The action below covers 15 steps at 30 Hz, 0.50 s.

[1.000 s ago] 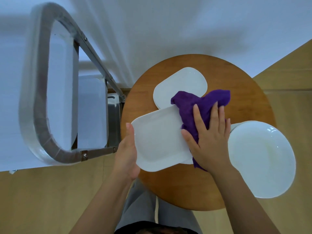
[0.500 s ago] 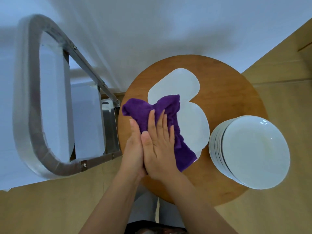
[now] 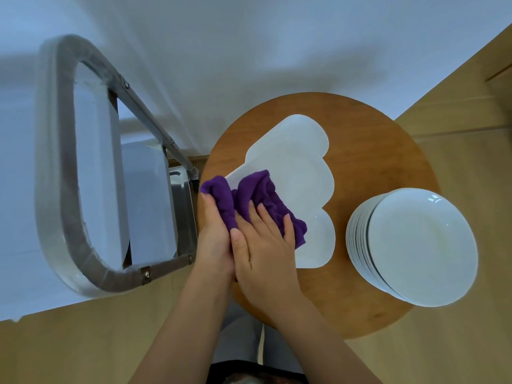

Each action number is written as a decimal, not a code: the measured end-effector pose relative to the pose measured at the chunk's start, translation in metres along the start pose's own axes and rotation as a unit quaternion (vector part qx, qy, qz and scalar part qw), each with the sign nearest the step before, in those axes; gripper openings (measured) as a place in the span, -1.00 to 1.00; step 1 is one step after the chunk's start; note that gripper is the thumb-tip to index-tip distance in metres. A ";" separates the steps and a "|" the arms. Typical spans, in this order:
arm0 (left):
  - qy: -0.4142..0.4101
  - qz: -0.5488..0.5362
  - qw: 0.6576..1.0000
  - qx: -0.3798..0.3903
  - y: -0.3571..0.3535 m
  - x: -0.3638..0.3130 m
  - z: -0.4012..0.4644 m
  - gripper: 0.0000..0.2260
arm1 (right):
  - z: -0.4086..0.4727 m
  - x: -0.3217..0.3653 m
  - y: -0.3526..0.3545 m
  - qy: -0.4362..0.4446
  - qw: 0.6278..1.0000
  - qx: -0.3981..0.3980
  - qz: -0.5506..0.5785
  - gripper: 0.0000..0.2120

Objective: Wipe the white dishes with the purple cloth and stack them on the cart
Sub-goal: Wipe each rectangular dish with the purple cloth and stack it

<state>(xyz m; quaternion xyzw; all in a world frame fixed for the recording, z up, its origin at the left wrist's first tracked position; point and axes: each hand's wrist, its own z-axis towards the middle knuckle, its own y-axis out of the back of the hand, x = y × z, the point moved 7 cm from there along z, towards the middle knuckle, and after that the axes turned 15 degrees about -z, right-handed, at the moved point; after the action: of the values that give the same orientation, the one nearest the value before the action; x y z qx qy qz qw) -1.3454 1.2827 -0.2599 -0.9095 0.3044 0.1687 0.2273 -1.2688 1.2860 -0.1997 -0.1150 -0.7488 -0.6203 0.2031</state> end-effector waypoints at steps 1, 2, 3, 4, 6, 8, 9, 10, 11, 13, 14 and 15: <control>0.004 -0.027 1.000 -0.001 -0.001 0.000 0.000 -0.38 | -0.001 -0.002 0.004 0.000 1.000 -0.020 -0.004 -0.50; 0.010 -0.052 0.999 -0.006 -0.001 -0.001 0.000 -0.40 | -0.004 -0.005 0.006 0.004 1.000 -0.029 -0.007 -0.53; 0.012 -0.072 0.997 -0.012 0.001 -0.003 0.002 -0.42 | -0.007 -0.009 0.005 0.010 1.000 -0.025 -0.006 -0.55; 0.018 -0.098 0.995 -0.012 0.000 -0.003 0.002 -0.43 | -0.011 -0.013 0.005 0.017 1.000 -0.020 0.001 -0.55; 0.030 -0.136 0.990 0.002 -0.006 -0.003 0.001 -0.42 | -0.015 -0.026 0.006 0.010 0.999 -0.024 0.026 -0.57; 0.020 -0.153 0.988 -0.003 -0.009 -0.001 -0.001 -0.47 | -0.013 -0.041 0.006 -0.042 0.997 -0.014 0.070 -0.65; 0.011 -0.155 0.988 -0.023 -0.008 0.001 -0.003 -0.53 | -0.012 -0.047 0.004 -0.081 0.991 -0.008 0.106 -0.72; -0.003 -0.155 0.987 -0.047 -0.006 0.004 -0.005 -0.59 | -0.010 -0.052 0.003 -0.123 0.982 -0.012 0.143 -0.80; -0.015 -0.163 0.985 -0.062 -0.006 0.008 -0.007 -0.61 | -0.010 -0.052 0.006 -0.160 0.971 -0.043 0.173 -0.88; -0.023 -0.200 0.978 -0.062 -0.010 0.014 -0.007 -0.58 | -0.015 -0.049 0.015 -0.222 0.939 -0.153 0.214 -0.86; -0.022 -0.206 0.977 -0.053 -0.013 0.016 -0.007 -0.53 | -0.019 -0.049 0.016 -0.256 0.914 -0.197 0.244 -0.71; -0.022 -0.204 0.978 -0.046 -0.015 0.016 -0.005 -0.50 | -0.021 -0.053 0.012 -0.301 0.883 -0.212 0.292 -0.55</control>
<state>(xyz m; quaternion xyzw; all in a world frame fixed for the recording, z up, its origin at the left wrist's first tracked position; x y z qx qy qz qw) -1.3224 1.2830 -0.2579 -0.9579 0.0992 0.1531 0.2215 -1.2130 1.2720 -0.2096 -0.5502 -0.5569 -0.6122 0.1109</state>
